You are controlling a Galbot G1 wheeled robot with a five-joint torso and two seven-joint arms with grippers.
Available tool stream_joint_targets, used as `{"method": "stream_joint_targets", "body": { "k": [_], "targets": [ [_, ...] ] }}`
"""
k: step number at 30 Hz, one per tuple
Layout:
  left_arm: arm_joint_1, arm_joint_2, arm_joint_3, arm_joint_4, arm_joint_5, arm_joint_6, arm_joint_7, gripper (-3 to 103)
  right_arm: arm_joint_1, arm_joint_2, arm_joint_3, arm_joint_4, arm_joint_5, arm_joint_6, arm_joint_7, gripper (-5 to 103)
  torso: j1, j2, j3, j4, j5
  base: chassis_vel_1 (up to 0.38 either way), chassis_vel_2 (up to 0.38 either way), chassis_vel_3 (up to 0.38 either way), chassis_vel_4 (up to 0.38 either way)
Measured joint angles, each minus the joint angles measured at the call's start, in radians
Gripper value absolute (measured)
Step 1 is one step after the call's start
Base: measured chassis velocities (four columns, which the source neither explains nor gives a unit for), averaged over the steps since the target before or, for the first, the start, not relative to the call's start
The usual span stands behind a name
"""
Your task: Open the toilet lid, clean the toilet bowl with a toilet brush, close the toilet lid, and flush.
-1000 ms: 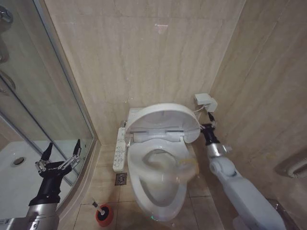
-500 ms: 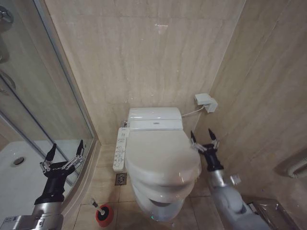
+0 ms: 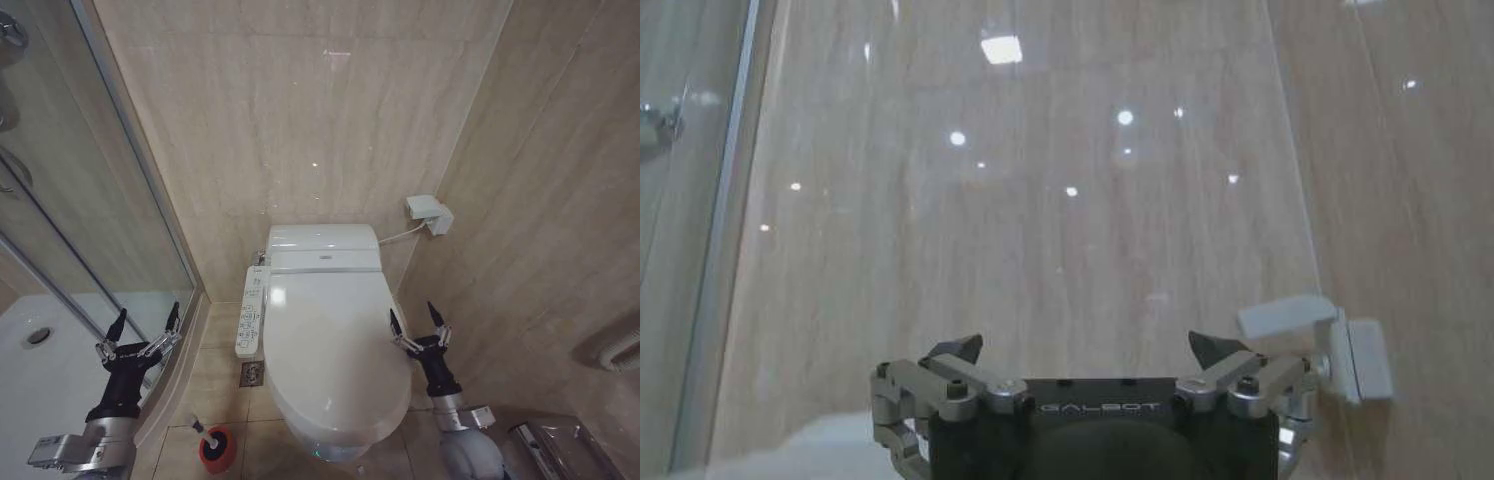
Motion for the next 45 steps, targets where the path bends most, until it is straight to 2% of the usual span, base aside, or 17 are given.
{"method": "stream_joint_targets", "body": {
  "k": [3,12,21,37,41,45],
  "targets": [
    [0.007,-0.005,-0.002,-0.007,0.000,0.019,-0.001,100,0.000,0.010,0.002,-0.048,-0.006,0.023,-0.014,100,0.000,0.000,0.000,-0.0005,0.0001,0.000,0.000,0.000,0.000],
    [0.036,-0.005,-0.042,-0.033,-0.007,0.021,-0.003,100,0.006,0.004,-0.035,-0.136,-0.059,0.052,-0.030,100,0.000,0.000,0.000,-0.0001,0.0002,0.000,0.000,0.000,0.000],
    [0.057,-0.030,-0.041,-0.057,0.003,0.005,-0.003,100,0.018,0.028,-0.047,-0.192,-0.069,0.042,-0.031,100,0.000,0.000,0.000,0.0000,0.0001,0.000,0.000,0.000,0.000],
    [0.061,-0.024,-0.045,-0.058,0.000,-0.003,-0.003,100,0.052,0.083,-0.044,-0.312,-0.059,0.031,-0.051,100,0.000,0.000,0.000,-0.0002,-0.0001,0.000,0.000,0.000,0.000],
    [0.054,-0.028,-0.037,-0.044,0.002,-0.011,-0.003,100,0.046,0.095,-0.030,-0.299,-0.017,0.035,-0.089,100,0.000,0.000,0.000,-0.0003,0.0001,0.000,0.000,0.000,0.000],
    [0.044,-0.025,-0.035,-0.033,0.006,-0.013,-0.016,100,0.019,0.078,-0.013,-0.206,0.071,0.070,-0.159,100,0.000,0.000,0.000,0.0001,0.0002,0.000,0.000,0.000,0.000]
  ]
}}
